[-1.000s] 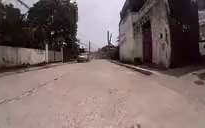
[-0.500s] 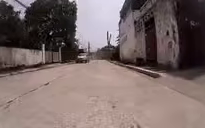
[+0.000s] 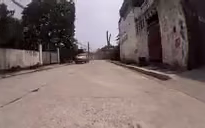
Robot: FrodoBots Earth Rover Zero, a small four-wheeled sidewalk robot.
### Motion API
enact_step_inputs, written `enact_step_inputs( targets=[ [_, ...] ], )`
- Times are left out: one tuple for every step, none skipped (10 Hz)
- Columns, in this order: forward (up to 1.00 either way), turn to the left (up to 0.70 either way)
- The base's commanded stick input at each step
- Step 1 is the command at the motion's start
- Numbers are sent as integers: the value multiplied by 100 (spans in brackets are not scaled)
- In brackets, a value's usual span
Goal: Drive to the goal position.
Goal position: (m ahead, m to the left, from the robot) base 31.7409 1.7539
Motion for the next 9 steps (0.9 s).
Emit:
enact_step_inputs(
  targets=[
    [100,0],
    [100,0],
    [100,0],
    [100,0],
    [100,0],
    [100,0],
    [100,0],
    [100,0],
    [100,0]
  ],
)
